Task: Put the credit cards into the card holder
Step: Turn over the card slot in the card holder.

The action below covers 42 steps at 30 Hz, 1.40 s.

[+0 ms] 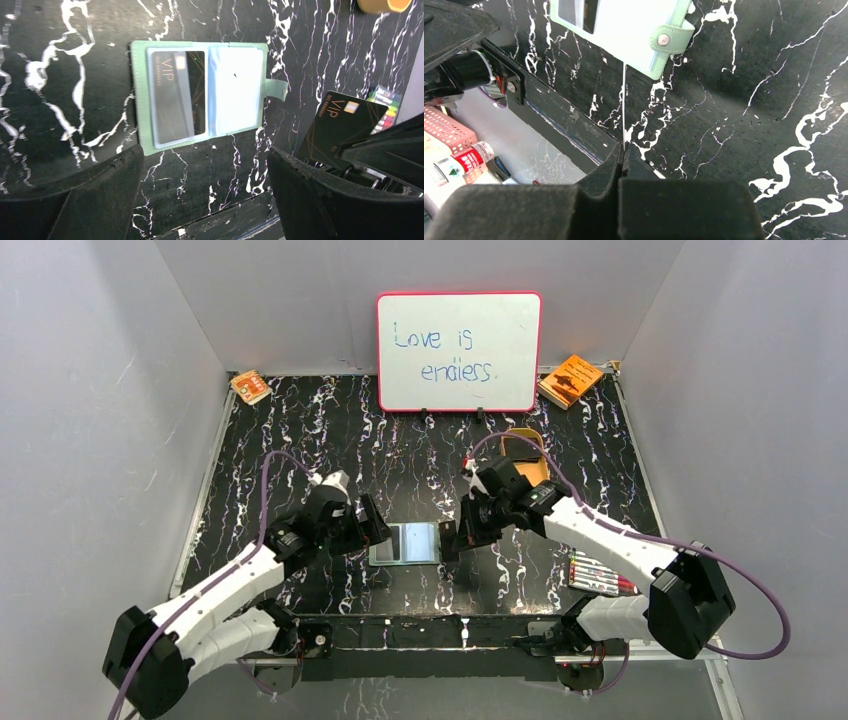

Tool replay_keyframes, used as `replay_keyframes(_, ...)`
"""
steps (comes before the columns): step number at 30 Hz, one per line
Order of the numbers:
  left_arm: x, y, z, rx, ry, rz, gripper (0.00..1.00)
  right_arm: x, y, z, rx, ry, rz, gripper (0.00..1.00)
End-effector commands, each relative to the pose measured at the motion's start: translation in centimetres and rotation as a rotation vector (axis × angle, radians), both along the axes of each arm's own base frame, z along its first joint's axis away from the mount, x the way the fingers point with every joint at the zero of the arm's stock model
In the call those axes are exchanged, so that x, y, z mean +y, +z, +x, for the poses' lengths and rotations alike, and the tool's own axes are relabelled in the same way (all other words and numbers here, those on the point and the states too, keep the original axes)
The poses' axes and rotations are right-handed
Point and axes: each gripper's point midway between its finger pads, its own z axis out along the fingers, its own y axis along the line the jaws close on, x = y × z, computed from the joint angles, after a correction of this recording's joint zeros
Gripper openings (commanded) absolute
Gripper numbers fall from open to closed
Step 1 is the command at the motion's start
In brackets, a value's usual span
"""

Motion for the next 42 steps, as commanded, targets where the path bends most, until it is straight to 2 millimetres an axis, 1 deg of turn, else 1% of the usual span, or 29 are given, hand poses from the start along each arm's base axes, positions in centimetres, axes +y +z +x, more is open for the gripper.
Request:
replay_keyframes(1, -3.1, 1.3, 0.2, -0.02, -0.098, -0.032, 0.89, 1.5, 0.1, 0.6, -0.059, 0.042, 0.091, 0.0)
replay_keyframes(3, -4.1, 1.0, 0.3, -0.018, -0.108, -0.007, 0.88, 1.3, -0.7, 0.0, -0.04, 0.037, 0.097, 0.0)
replay_keyframes(6, -4.7, 0.3, 1.1, 0.0, -0.078, 0.028, 0.85, 1.8, -0.5, -0.6, -0.032, 0.055, 0.156, 0.0)
replay_keyframes(9, -5.3, -0.3, 1.7, 0.014, -0.057, 0.029, 0.82, 2.6, -0.4, -0.6, -0.02, 0.06, 0.208, 0.0)
replay_keyframes(12, -5.8, -1.0, 2.4, 0.023, -0.05, 0.041, 0.8, 2.8, -1.6, -0.3, 0.031, 0.04, 0.182, 0.0)
replay_keyframes(15, -5.9, -1.9, 3.0, 0.04, -0.045, 0.082, 0.79, 2.9, -2.7, -0.3, 0.072, 0.017, 0.174, 0.0)
replay_keyframes(19, -6.0, -3.3, 3.4, 0.072, -0.049, 0.132, 0.76, 3.2, -3.5, -0.5, 0.12, 0.016, 0.188, 0.0)
replay_keyframes(23, -6.3, -4.1, 3.8, 0.086, -0.055, 0.153, 0.72, 3.0, -4.3, -0.7, 0.158, 0.012, 0.176, 0.0)
replay_keyframes(27, -6.4, -4.6, 4.1, 0.091, -0.063, 0.175, 0.68, 2.4, -5.2, -0.9, 0.19, -0.004, 0.151, 0.0)
replay_keyframes(35, -6.9, -5.1, 4.7, 0.096, -0.088, 0.205, 0.62, 1.5, -6.2, -1.5, 0.234, -0.02, 0.137, 0.0)
replay_keyframes(42, -6.5, -5.9, 4.3, 0.116, -0.089, 0.223, 0.6, 1.5, -6.8, -1.5, 0.26, -0.023, 0.15, 0.0)
